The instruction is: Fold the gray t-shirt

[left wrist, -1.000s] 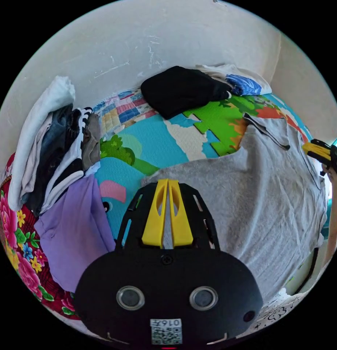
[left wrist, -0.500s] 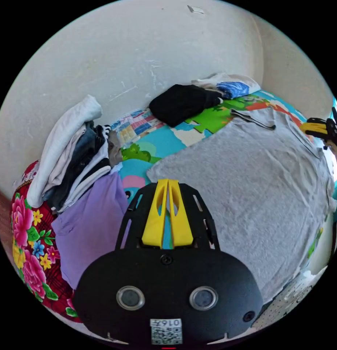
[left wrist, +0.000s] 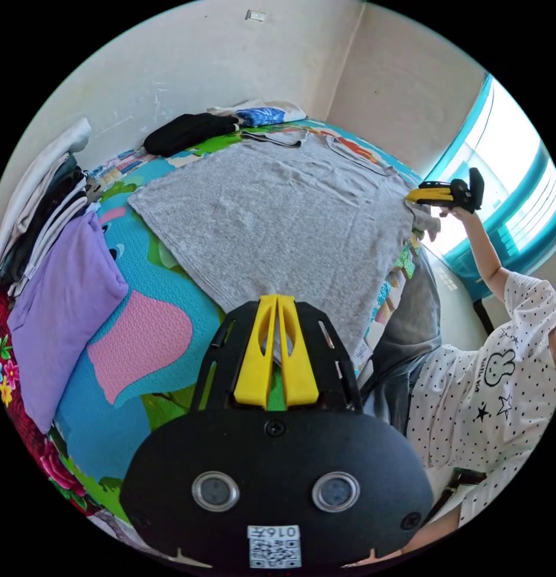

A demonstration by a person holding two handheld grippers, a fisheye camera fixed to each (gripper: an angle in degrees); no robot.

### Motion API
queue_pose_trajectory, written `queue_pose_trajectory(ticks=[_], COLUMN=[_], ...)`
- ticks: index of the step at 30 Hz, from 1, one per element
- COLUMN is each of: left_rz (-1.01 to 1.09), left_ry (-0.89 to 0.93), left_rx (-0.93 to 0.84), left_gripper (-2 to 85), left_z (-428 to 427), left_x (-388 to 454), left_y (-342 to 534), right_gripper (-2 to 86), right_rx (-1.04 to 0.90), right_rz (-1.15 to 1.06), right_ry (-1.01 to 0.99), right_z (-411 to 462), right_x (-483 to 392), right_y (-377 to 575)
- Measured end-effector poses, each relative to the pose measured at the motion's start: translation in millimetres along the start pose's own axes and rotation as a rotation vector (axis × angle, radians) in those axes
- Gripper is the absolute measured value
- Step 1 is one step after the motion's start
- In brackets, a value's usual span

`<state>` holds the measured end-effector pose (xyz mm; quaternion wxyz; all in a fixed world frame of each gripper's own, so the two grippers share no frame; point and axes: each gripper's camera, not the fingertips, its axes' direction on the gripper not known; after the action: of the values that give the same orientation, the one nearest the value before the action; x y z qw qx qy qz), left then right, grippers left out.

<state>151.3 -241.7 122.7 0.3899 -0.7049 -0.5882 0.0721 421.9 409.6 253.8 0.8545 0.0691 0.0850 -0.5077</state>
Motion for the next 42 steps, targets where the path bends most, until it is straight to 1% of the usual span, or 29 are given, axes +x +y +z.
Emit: queue_pose_trajectory(ticks=[1,3,5,6,8,9,10,12,13,15,18,20,24,27,29,31,33,36,38,39,40,42], left_rz=[0.004,0.010,-0.013,-0.053,-0.156,-0.153,-0.137,-0.026,0.007,0.123,0.212,0.259,0.241,0.258,0.272,0.284,0.303,0.360,0.396,0.392,0.390,0.368], left_ry=[-0.016,-0.078,-0.088,-0.069,-0.058,-0.049,-0.038,0.051,0.080,0.197,0.310,0.340,0.288,0.240,0.198,0.148,0.059,-0.043,-0.076,-0.101,-0.106,-0.074], left_rx=[-0.007,-0.028,-0.025,-0.020,-0.024,0.027,0.065,0.175,0.189,0.253,0.322,0.338,0.332,0.321,0.338,0.386,0.442,0.476,0.478,0.470,0.467,0.427], left_gripper=[-1.0,-1.0,-1.0,-1.0,-1.0,-1.0,-1.0,-0.9,-0.9,-0.8,-0.1,1.7,8.7,11.0,11.4,11.9,13.3,14.7,15.1,15.3,15.3,15.4], left_z=[-1,-4,-7,-8,-12,-19,-23,-30,-30,-22,-3,9,35,41,38,30,19,9,7,7,7,13], left_x=[2,11,13,12,15,29,39,91,105,160,219,249,303,333,347,358,371,388,399,404,405,408], left_y=[1,5,9,11,11,10,10,2,0,-10,-23,-32,-45,-46,-43,-35,-25,-18,-20,-24,-27,-42], right_gripper=[0.0,0.5,2.0,2.5,7.2,8.1,9.7,11.5,12.4,13.4,13.7,13.9,14.1,13.3,10.6,6.1,2.6,1.4,1.0,1.0,1.0,1.0], right_rx=[0.017,0.119,0.288,0.314,0.347,0.344,0.333,0.293,0.261,0.210,0.241,0.276,0.230,0.168,0.140,0.114,0.125,0.187,0.264,0.282,0.316,0.317], right_rz=[0.042,0.124,0.187,0.202,0.224,0.215,0.187,0.133,0.097,0.057,0.025,-0.021,-0.119,-0.165,-0.176,-0.193,-0.188,-0.094,0.008,0.020,0.041,0.089], right_ry=[0.029,0.091,0.095,0.088,0.066,0.069,0.095,0.153,0.188,0.201,0.222,0.219,0.271,0.384,0.456,0.456,0.453,0.349,0.265,0.239,0.186,0.088], right_z=[-12,-39,-74,-80,-95,-97,-99,-98,-95,-91,-93,-100,-100,-91,-85,-83,-91,-119,-145,-150,-158,-162], right_x=[-3,-9,-22,-25,-44,-50,-64,-87,-101,-117,-135,-148,-170,-183,-185,-184,-177,-148,-115,-107,-90,-59], right_y=[8,28,61,68,88,91,97,103,106,110,117,121,122,123,122,120,119,114,110,109,104,92])
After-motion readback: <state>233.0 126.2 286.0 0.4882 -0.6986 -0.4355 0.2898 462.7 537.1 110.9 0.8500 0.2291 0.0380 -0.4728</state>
